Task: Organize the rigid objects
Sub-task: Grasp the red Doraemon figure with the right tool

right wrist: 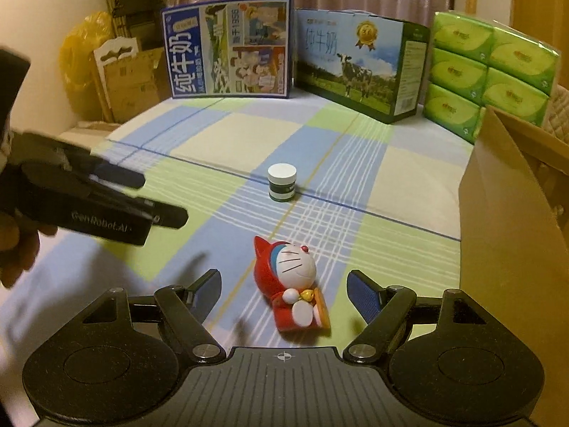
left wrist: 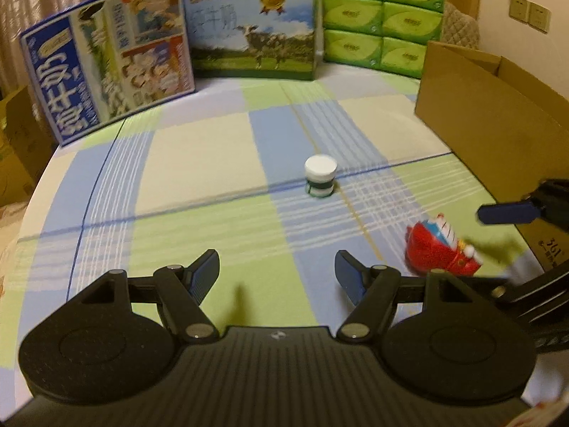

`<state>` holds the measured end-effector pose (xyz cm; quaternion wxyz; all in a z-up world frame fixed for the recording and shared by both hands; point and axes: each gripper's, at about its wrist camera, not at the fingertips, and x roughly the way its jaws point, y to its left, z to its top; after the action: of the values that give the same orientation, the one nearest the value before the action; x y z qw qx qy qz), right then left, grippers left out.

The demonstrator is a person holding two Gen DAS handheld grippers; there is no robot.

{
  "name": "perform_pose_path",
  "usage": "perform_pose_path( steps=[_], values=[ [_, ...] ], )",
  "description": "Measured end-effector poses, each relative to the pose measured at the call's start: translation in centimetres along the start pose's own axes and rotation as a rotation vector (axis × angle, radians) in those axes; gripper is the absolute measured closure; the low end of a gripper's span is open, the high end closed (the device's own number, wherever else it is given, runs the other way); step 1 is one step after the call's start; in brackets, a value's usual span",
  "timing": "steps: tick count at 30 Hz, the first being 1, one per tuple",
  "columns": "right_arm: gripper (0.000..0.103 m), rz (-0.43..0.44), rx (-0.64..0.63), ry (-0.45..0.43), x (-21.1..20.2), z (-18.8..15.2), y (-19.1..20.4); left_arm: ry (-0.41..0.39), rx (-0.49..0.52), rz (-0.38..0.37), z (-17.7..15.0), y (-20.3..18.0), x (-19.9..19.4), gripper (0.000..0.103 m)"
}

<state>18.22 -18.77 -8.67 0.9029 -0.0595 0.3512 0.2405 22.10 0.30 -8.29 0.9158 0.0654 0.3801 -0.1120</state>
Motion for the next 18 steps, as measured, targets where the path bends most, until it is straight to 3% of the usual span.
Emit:
perform_pose_path(
  steps=[5, 18],
  values=[
    [0.037, 0.009, -0.017, 0.018, 1.6, 0.1, -0.4, -0.014, 0.039, -0.013, 0.8, -0.2, 1.1, 0.035],
    [0.051, 0.01, -0.059, 0.047, 3.3, 0.3, 0.1, -0.01, 0.028, -0.031, 0.8, 0.1, 1.1, 0.035]
  ],
)
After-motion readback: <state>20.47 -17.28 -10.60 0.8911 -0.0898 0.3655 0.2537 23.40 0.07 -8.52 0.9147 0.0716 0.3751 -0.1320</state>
